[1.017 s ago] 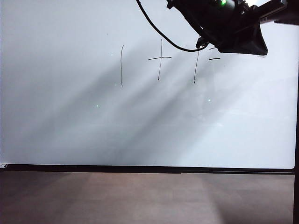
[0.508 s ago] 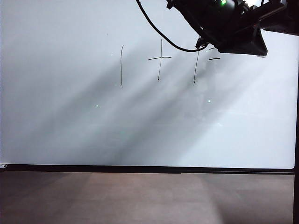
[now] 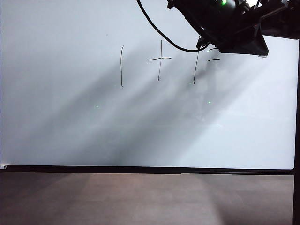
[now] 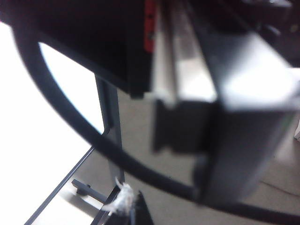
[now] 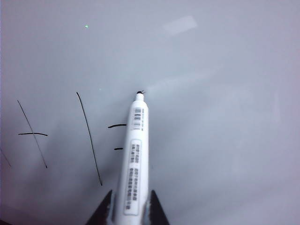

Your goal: Reach to the right to find the marker pen, pick it up, and write the answer to the math problem on the whiteboard.

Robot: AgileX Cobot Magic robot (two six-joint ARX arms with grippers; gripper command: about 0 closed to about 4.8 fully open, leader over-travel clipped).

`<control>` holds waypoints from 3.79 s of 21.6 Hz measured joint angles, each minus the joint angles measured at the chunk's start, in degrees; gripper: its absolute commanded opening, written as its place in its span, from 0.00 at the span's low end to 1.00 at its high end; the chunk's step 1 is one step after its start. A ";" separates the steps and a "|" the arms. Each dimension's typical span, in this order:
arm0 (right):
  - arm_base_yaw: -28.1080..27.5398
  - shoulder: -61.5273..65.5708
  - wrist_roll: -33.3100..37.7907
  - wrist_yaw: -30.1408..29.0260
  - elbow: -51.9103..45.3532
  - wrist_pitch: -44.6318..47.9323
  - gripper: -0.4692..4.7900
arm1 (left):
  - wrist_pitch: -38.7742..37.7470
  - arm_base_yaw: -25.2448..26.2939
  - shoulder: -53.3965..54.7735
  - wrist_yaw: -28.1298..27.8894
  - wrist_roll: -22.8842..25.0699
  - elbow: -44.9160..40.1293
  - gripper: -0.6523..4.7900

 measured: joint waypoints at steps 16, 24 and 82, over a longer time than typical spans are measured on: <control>-7.52 -3.30 -0.44 0.22 0.00 -4.04 0.08 | 0.00 0.00 -0.02 0.00 0.00 0.00 0.11; -7.30 -3.37 -1.18 0.98 -1.51 -4.79 0.08 | 0.00 0.00 -0.02 0.00 0.00 0.00 0.11; -5.11 -2.95 -1.20 6.08 -6.67 7.52 0.08 | 0.02 0.00 -0.02 -0.02 0.00 0.00 0.11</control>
